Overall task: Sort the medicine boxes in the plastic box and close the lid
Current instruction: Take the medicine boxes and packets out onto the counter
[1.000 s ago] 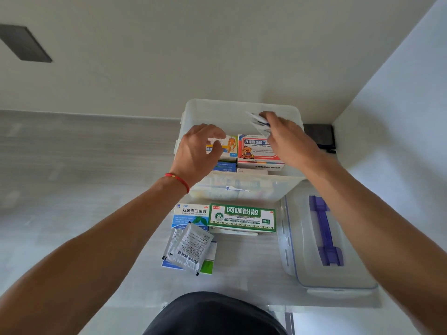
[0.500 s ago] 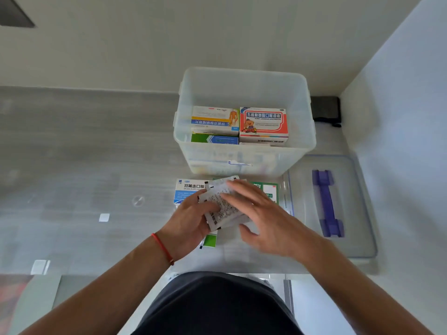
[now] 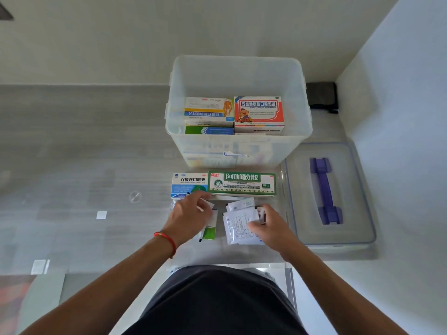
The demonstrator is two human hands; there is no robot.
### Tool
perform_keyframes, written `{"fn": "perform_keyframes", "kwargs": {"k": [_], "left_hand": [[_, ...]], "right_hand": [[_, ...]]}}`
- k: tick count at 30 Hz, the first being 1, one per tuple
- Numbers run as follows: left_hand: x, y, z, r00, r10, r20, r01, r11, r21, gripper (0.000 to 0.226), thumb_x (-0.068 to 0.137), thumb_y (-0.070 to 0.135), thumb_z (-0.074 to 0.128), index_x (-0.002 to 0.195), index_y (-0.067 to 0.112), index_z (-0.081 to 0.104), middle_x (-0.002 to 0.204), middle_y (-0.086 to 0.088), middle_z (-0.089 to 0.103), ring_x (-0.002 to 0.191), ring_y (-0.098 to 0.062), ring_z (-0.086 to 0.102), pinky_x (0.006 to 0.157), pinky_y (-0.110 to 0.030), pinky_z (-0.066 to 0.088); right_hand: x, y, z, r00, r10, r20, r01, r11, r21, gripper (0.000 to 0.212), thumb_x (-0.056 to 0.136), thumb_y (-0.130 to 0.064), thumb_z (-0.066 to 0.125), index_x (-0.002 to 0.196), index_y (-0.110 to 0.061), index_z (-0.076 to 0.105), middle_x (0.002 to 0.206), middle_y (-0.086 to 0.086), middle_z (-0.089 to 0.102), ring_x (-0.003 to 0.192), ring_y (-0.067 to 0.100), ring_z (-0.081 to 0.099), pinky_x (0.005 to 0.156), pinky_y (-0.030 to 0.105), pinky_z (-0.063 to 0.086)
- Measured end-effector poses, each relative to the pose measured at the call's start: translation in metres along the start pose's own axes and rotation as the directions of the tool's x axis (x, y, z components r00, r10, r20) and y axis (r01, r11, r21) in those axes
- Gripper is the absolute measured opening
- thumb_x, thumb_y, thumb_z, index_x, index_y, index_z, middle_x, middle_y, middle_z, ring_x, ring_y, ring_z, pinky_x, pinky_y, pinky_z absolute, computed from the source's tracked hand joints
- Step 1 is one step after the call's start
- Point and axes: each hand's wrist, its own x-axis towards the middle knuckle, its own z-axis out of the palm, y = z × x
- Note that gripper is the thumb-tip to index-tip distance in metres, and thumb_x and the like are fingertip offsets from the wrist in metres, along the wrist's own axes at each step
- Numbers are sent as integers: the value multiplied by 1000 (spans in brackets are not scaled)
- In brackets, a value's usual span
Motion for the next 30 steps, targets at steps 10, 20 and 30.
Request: {"fn": "perform_keyframes", "kwargs": {"k": [10,20,30], "left_hand": [[-4,24,-42,932,285,-226,-279,959,58,20,89,3,62,100,16,71,85,-2,75,72,-9,69,61,-7,52],[32,120,-113,550,695,-463,-652,704,282,19,82,1,56,89,9,72,82,1,71,65,-13,63,64,-22,54],[121,126,-90,908,323,-268,-232,918,321,38,76,-6,46,100,8,73,109,-12,70,103,-30,64,82,-31,52]], "right_hand": [[4,-20,2,986,-162,28,155,856,-493,50,99,-36,63,133,-5,43,101,-1,63,87,11,65,72,20,52],[-30,-141,-125,686,-708,-168,630,693,-350,18,98,-38,63,97,-24,74,78,-20,70,73,-2,69,65,8,51],[111,-214,-120,883,-401,244,445,546,-710,33,91,-29,75,122,-21,71,122,-2,71,109,21,67,94,32,52]]}}
